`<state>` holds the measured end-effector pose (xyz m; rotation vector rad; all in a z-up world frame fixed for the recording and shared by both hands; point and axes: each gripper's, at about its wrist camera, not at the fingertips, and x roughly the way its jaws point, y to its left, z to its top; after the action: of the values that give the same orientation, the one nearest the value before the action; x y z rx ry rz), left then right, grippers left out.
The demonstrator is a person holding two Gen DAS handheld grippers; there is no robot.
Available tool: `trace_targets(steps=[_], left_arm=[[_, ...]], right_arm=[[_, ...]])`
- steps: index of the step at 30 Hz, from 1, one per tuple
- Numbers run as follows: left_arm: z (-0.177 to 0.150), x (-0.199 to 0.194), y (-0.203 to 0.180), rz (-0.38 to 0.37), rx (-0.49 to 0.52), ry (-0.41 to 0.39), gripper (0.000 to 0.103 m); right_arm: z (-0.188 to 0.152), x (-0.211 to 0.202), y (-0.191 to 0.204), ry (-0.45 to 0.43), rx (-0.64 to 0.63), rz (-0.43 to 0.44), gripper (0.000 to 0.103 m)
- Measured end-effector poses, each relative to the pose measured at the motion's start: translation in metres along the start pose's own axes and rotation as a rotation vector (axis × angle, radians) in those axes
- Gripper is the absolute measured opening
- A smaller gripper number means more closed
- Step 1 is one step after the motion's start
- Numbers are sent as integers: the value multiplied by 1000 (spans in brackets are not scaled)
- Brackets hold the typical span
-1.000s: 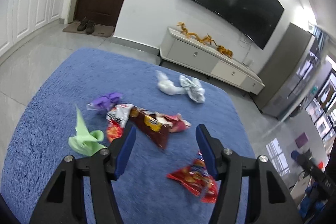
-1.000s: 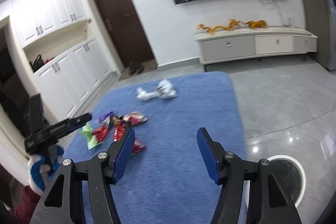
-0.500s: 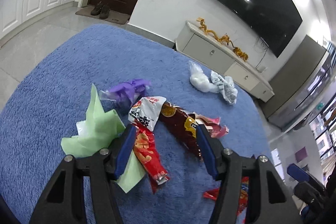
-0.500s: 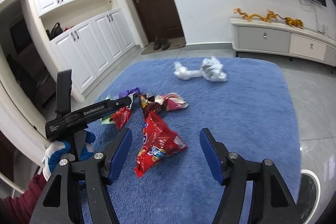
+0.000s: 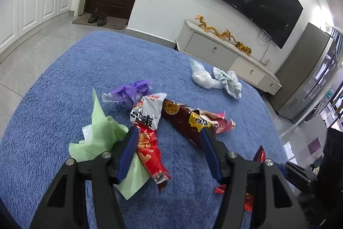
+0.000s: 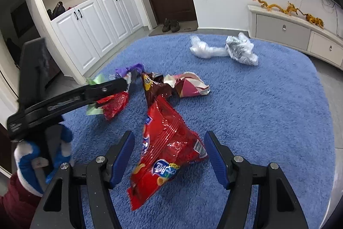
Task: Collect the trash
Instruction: 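Return both tools to the rug and grasp the red chip bag with the right tool, then grasp the red-and-white wrapper with the left tool while the right tool holds the red bag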
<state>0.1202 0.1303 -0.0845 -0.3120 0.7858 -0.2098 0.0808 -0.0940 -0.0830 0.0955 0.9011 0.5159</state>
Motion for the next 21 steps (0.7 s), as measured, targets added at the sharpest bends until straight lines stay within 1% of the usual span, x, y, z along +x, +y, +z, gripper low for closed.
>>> trace_targets(steps=[1,2,3,7,13,14,15,21], left_arm=[[-1,-1,0,1,5,1,57],[-2,-2,-1,6,13,4,57],[-2,-3,-1,10,21,6,57],[-7,-1,-7,61,73,35,51],[-14,1,-11,123,135,68,38],[-15,2,-11,138,146,75,37],[-16,2,-12,146,153,81,37],[-17,2,-16,185,176,106,38]], right_arm=[[-1,3,-2,8,4,1,60],[-3,6,-6,16,12,9,50],[-5,7,-8,17,19,17,46],[-9,2,-15,0,31,52,36],[-15,-12,-26,-28,56,99,27],[-17,-14,-28,-33,60,106,24],[-19,-17,-29,-39,64,116,17],[-26,-35,-40,-79,85,140,16]])
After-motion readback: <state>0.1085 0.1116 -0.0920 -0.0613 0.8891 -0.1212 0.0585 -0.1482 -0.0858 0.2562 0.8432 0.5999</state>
